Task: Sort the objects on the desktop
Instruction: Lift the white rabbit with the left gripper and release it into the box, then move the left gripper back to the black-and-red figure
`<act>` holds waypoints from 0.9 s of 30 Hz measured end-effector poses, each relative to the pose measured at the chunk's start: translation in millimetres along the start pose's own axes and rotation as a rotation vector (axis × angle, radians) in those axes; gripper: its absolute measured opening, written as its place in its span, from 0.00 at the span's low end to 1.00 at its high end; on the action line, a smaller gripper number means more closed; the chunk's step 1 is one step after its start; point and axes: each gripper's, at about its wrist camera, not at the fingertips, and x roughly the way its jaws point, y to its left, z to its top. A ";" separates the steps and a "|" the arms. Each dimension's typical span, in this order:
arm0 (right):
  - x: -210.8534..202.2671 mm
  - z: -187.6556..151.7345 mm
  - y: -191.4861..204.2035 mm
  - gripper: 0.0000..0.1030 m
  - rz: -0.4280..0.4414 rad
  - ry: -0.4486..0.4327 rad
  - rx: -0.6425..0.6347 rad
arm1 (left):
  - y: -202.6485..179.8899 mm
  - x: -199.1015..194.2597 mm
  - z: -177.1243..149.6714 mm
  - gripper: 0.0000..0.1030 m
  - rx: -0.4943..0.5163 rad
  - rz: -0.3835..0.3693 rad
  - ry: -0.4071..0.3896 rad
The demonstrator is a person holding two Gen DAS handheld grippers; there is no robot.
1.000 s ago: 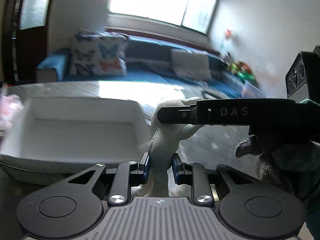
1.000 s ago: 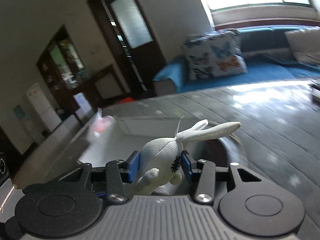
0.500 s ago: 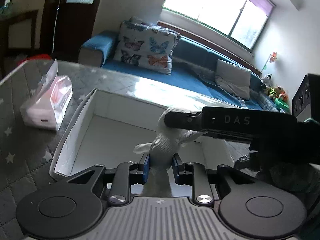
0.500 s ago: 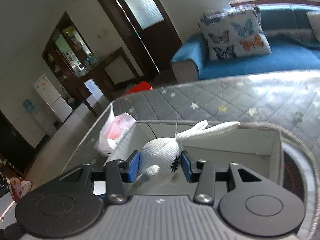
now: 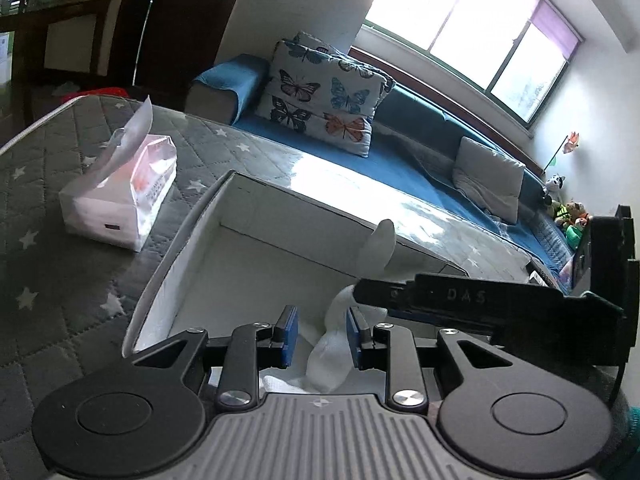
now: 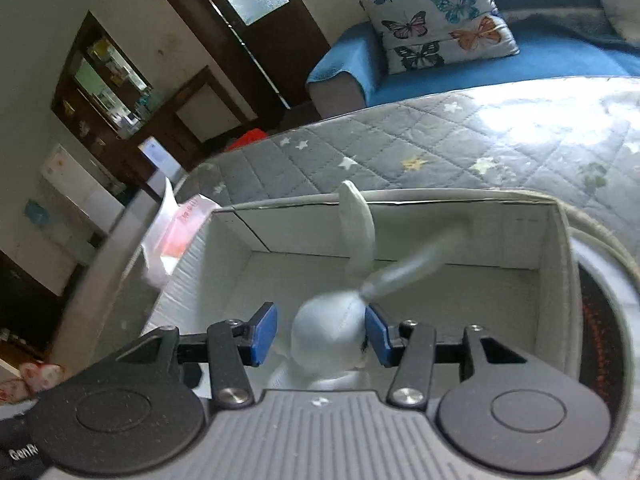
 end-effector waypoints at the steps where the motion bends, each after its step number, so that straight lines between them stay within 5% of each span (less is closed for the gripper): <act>1: -2.7 -1.2 2.2 0.49 -0.013 -0.003 -0.017 | -0.7 -1.1 -0.4 0.28 0.003 0.002 -0.001; 14: -96.1 -23.3 15.5 0.56 0.024 -0.092 -0.129 | -35.5 -44.0 -33.4 0.29 0.116 0.008 -0.033; 27: -197.1 -78.4 22.8 0.79 0.082 -0.236 -0.257 | -72.3 -77.4 -89.7 0.32 0.174 -0.053 -0.016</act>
